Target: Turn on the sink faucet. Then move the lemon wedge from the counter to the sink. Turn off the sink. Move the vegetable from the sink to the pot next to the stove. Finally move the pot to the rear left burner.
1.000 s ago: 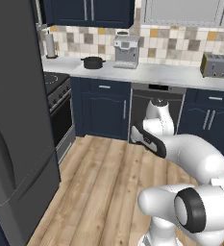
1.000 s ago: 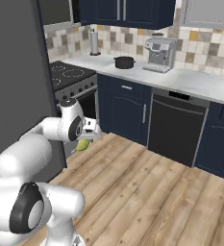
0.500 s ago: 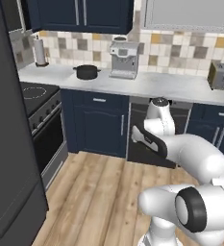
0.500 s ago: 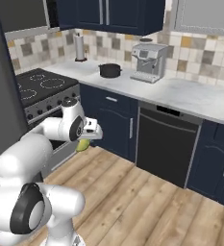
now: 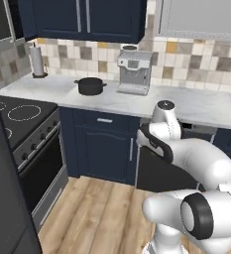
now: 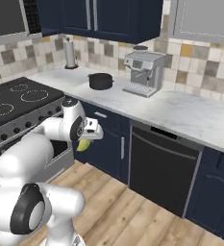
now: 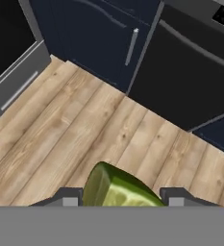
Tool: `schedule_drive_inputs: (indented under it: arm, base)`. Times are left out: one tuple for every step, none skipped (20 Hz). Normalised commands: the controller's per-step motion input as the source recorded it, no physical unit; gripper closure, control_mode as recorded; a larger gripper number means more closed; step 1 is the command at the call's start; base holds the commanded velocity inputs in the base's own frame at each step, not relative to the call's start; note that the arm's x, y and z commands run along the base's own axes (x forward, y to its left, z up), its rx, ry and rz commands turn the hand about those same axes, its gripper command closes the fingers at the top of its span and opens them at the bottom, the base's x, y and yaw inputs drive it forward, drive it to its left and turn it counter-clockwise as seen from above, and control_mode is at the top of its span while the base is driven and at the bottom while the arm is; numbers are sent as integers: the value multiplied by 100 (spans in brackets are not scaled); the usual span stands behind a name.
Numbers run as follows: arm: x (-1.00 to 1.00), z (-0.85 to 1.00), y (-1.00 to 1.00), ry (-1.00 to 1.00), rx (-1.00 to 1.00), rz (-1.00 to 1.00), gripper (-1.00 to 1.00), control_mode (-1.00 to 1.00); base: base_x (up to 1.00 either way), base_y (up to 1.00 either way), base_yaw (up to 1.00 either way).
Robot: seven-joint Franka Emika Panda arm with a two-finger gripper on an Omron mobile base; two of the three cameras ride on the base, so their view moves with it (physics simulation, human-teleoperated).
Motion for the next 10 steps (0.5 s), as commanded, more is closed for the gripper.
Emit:
schedule_drive_inputs:
  arm:
    - [0, 0, 0, 0, 0, 0, 100, 100]
    - [0, 0, 0, 0, 0, 0, 100, 100]
    - [0, 0, 0, 0, 0, 0, 100, 100]
    - [0, 0, 0, 0, 0, 0, 100, 100]
    - [0, 0, 0, 0, 0, 0, 100, 100]
    - [0, 0, 0, 0, 0, 0, 100, 100]
    - [0, 0, 0, 0, 0, 0, 100, 100]
    - [0, 0, 0, 0, 0, 0, 100, 100]
    - [0, 0, 0, 0, 0, 0, 100, 100]
    - [0, 0, 0, 0, 0, 0, 100, 100]
  base:
    - [96, 0, 13]
    - [94, 0, 16]
    - [93, 0, 17]
    - [90, 0, 21]
    - [93, 0, 22]
    - [91, 0, 23]
    - [91, 2, 24]
    - [89, 0, 25]
    - [85, 2, 26]
    - [78, 11, 28]
